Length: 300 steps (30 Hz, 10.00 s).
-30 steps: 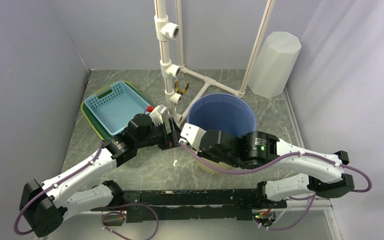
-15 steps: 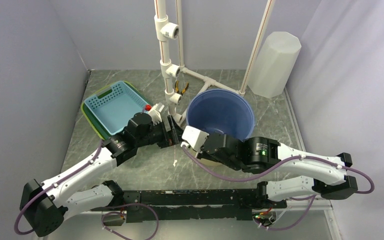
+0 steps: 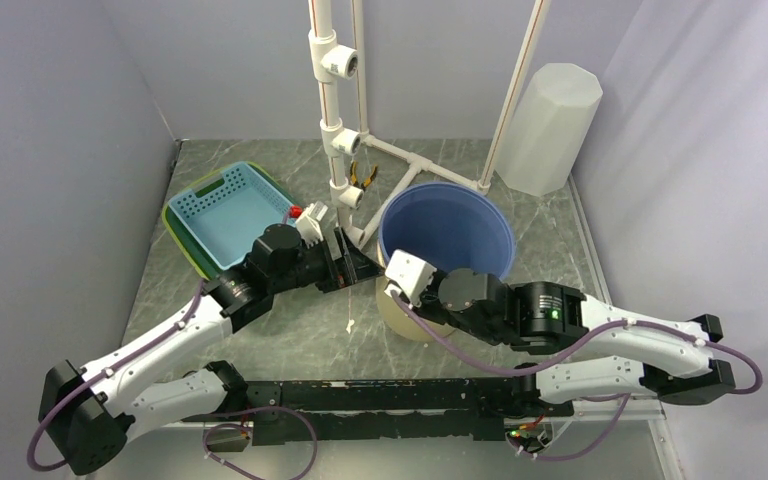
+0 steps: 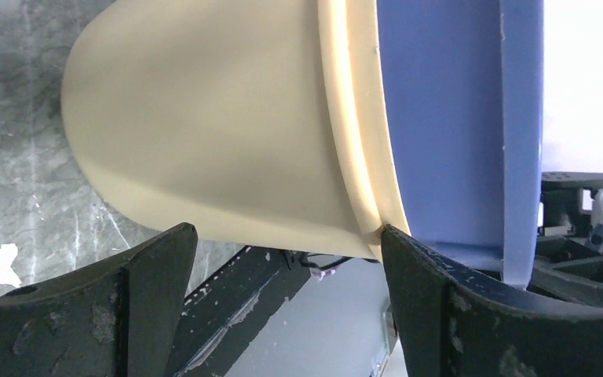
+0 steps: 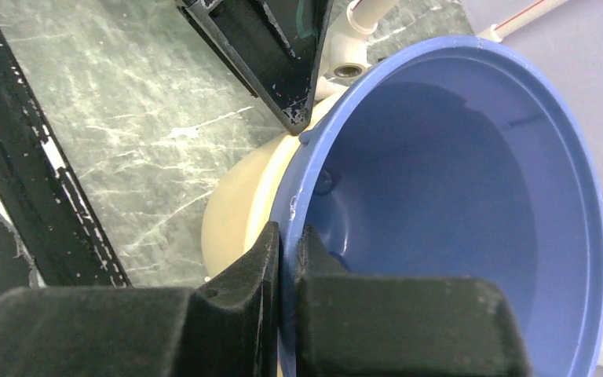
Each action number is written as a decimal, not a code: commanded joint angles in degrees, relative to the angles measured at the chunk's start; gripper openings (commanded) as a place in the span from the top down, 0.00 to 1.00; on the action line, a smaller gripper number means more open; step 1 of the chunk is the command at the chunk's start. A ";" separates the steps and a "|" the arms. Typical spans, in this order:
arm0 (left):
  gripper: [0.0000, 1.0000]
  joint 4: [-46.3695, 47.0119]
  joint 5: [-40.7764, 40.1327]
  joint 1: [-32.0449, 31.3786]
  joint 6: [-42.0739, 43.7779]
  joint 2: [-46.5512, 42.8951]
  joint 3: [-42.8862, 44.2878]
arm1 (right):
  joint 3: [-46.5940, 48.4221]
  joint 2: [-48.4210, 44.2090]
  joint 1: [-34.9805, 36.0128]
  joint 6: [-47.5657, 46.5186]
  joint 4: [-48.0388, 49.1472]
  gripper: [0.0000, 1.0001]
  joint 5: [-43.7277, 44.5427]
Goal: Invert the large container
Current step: Adjust the container at the center of the board.
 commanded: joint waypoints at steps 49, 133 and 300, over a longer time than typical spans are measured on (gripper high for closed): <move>0.06 26.82 0.36 0.21 -9.82 -3.05 -8.98 | 9.64 6.85 1.33 0.53 9.73 1.00 -0.34; 0.06 -5.49 -3.82 0.26 -0.27 1.69 -2.02 | 2.92 -1.59 1.32 -4.85 22.65 1.00 1.66; 0.94 -47.69 4.00 -3.97 27.80 19.11 52.93 | 29.28 9.47 -53.58 31.53 -25.11 1.00 -18.57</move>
